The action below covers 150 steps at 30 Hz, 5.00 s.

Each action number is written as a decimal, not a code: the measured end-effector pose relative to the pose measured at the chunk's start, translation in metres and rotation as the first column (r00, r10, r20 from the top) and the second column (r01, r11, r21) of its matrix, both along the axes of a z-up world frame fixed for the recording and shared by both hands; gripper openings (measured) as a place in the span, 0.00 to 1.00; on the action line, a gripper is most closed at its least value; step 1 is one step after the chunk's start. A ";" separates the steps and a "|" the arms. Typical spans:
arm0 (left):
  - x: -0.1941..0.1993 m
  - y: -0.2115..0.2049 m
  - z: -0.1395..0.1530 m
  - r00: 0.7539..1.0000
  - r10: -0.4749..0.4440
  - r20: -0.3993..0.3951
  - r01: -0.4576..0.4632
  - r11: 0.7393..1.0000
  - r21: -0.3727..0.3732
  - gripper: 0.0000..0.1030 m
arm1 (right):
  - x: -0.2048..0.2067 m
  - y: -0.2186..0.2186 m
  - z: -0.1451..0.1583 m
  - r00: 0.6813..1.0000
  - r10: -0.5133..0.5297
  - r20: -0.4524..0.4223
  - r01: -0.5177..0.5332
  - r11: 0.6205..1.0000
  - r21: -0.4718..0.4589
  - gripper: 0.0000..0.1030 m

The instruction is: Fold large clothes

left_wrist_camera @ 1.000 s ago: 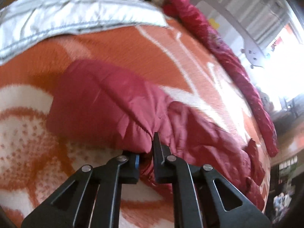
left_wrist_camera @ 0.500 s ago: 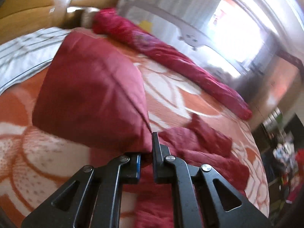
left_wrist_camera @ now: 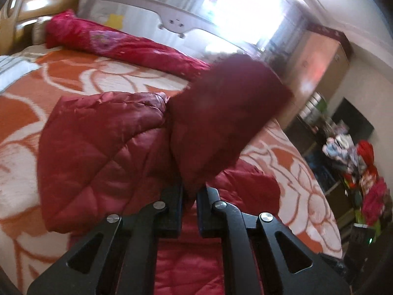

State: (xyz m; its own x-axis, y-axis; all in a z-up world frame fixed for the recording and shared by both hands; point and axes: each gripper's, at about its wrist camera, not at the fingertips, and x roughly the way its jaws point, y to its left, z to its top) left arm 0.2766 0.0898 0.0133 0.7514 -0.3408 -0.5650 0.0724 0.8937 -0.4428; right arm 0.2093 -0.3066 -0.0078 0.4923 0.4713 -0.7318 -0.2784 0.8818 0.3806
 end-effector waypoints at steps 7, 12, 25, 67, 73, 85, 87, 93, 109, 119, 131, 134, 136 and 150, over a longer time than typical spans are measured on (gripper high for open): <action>0.017 -0.057 -0.016 0.993 -0.110 -0.033 0.111 0.994 0.010 0.06 | 0.019 -0.014 0.000 0.999 -0.036 -0.004 0.036 0.998 0.052 0.53; 0.023 -0.108 -0.033 0.981 -0.180 -0.071 0.184 0.982 0.043 0.06 | 0.036 -0.016 -0.001 0.999 -0.046 -0.023 0.048 0.994 0.102 0.53; 0.019 -0.154 -0.071 0.955 -0.260 -0.146 0.277 0.954 0.113 0.06 | 0.100 -0.019 -0.020 0.987 -0.086 -0.133 0.126 0.935 0.331 0.82; 0.049 -0.026 -0.099 0.941 -0.081 -0.329 0.140 0.977 0.161 0.18 | 0.124 -0.041 -0.043 0.955 -0.288 -0.065 0.284 0.957 -0.068 0.24; 0.049 -0.031 -0.101 0.944 -0.068 -0.324 0.131 0.976 0.176 0.18 | 0.106 0.009 0.003 0.981 -0.148 0.125 0.163 0.979 -0.119 0.25; 0.030 -0.021 -0.072 0.967 -0.061 -0.247 0.110 0.976 0.188 0.18 | 0.135 0.004 -0.079 0.989 -0.147 -0.019 0.139 0.963 -0.230 0.20; 0.032 -0.012 -0.076 0.965 -0.024 -0.260 0.076 0.979 0.190 0.18 | 0.134 0.001 -0.079 0.990 -0.142 -0.017 0.134 0.964 -0.228 0.20; 0.050 -0.002 -0.110 0.929 -0.018 -0.368 0.088 0.981 0.174 0.17 | 0.130 0.000 -0.070 0.985 -0.170 -0.036 0.157 0.958 -0.240 0.18; 0.045 -0.003 -0.109 0.924 -0.009 -0.382 0.087 0.978 0.189 0.17 | 0.127 -0.006 -0.081 0.993 -0.119 -0.016 0.112 0.962 -0.248 0.17; 0.044 -0.007 -0.105 0.911 0.024 -0.411 0.086 0.965 0.248 0.17 | 0.128 -0.010 -0.080 0.990 -0.129 -0.048 0.116 0.969 -0.220 0.17; -0.037 0.029 -0.083 0.927 0.062 -0.370 0.005 0.984 0.177 0.17 | 0.096 -0.021 -0.047 0.990 -0.134 -0.050 0.127 0.985 -0.119 0.38; -0.057 0.037 -0.082 0.928 0.073 -0.366 -0.016 0.987 0.157 0.17 | 0.078 -0.018 -0.040 0.993 -0.112 -0.038 0.106 0.986 -0.131 0.43; -0.070 0.041 -0.082 0.928 0.080 -0.365 -0.027 0.988 0.150 0.17 | 0.065 -0.020 -0.036 0.994 -0.103 -0.039 0.097 0.987 -0.130 0.48; -0.152 0.065 -0.082 0.928 0.076 -0.366 -0.038 0.993 0.111 0.40 | -0.037 -0.056 -0.028 0.994 -0.082 -0.072 0.075 0.993 -0.093 0.63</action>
